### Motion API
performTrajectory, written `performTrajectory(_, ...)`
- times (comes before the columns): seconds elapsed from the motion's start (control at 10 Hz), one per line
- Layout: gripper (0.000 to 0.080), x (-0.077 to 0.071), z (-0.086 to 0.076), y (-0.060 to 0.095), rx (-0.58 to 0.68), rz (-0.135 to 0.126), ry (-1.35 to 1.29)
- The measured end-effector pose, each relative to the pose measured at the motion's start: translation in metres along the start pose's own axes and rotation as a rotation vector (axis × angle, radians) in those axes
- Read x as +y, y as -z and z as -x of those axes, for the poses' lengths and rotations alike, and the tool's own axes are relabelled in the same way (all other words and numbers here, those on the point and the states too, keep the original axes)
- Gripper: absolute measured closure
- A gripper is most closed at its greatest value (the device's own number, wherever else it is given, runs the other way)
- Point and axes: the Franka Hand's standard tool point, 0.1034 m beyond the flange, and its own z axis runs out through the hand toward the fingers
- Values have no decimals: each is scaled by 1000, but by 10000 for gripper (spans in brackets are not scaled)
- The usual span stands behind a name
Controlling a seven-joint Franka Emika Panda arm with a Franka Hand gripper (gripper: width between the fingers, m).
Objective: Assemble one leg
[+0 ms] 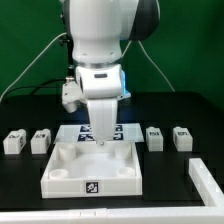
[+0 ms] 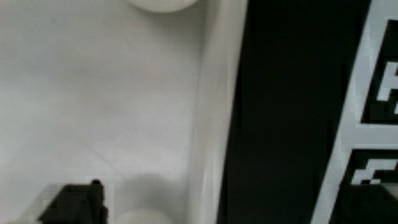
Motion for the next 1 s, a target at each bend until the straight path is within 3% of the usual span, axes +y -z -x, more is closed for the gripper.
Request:
performTrajectory(0.2,150,3,10,-21,17,-20,-25)
performTrajectory(0.4,150,3,10,-26,19,-27,-27)
performTrajectory(0.5,239,3,10,-26,20,-28,-27)
performTrajectory(0.6,427,3,10,-26,20,-28,-27)
performTrajectory(0.7,427,2,10,-26,20,-29,-28)
performTrajectory(0.9,723,3,10,-26,19,-26,-29)
performTrajectory(1.0,723,4,10,-26,19,-22,-30)
